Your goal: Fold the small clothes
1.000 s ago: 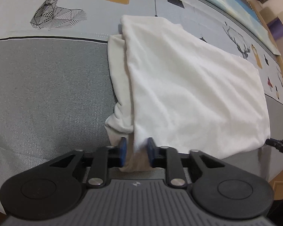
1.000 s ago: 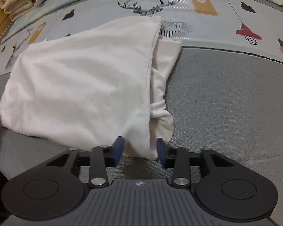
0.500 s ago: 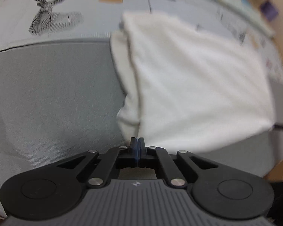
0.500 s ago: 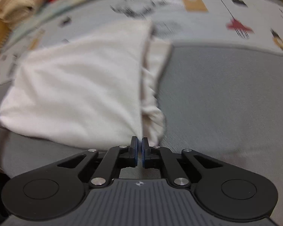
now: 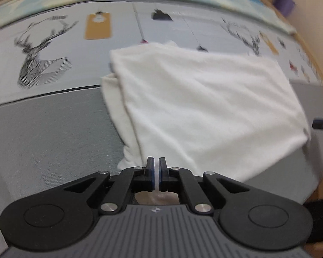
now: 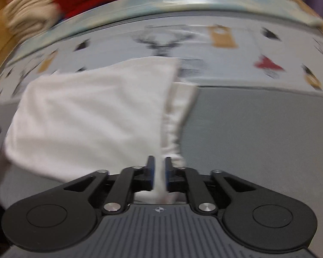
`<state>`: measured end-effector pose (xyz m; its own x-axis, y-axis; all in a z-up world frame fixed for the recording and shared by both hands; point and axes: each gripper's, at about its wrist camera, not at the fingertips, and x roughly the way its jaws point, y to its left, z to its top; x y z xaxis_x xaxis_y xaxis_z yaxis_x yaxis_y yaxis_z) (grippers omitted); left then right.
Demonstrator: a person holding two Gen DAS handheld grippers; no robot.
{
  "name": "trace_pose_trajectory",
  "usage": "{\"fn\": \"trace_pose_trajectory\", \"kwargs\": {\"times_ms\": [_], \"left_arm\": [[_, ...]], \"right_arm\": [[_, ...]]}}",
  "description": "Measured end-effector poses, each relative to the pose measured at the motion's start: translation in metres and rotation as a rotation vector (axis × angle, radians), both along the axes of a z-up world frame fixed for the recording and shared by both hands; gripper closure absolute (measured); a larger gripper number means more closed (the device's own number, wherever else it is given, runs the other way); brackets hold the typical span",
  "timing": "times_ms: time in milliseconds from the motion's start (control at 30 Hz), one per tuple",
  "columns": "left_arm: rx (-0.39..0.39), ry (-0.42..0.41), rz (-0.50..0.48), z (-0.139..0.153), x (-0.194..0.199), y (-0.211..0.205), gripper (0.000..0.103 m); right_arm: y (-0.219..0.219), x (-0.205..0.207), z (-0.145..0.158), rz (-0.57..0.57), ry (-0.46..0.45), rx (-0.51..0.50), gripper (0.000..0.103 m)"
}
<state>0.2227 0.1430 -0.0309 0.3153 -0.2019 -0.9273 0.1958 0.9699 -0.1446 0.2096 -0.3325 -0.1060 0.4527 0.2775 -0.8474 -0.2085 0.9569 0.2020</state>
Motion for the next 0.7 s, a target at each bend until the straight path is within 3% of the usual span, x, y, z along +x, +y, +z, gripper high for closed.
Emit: {"fn": "trace_pose_trajectory", "kwargs": {"times_ms": [67, 167, 233, 467, 600, 700], "left_arm": [[0.080, 0.036, -0.029, -0.014, 0.002, -0.013, 0.098], [0.223, 0.148, -0.024, -0.039, 0.004, -0.016, 0.097], [0.253, 0.154, 0.002, -0.039, 0.006, -0.011, 0.097], [0.080, -0.072, 0.091, 0.006, 0.019, -0.006, 0.095], [0.028, -0.090, 0.076, 0.008, 0.026, -0.020, 0.095], [0.056, -0.048, 0.034, -0.006, 0.028, -0.034, 0.095]], "right_arm": [[0.017, 0.002, -0.010, 0.073, 0.023, -0.061, 0.069], [0.031, 0.005, -0.037, 0.120, 0.130, -0.195, 0.068], [0.028, 0.008, -0.040, 0.113, 0.163, -0.204, 0.068], [0.016, 0.023, -0.001, 0.040, 0.047, -0.044, 0.068], [0.019, 0.038, 0.000, 0.000, -0.004, -0.018, 0.068], [0.024, 0.048, -0.013, -0.024, 0.021, -0.072, 0.067]]}}
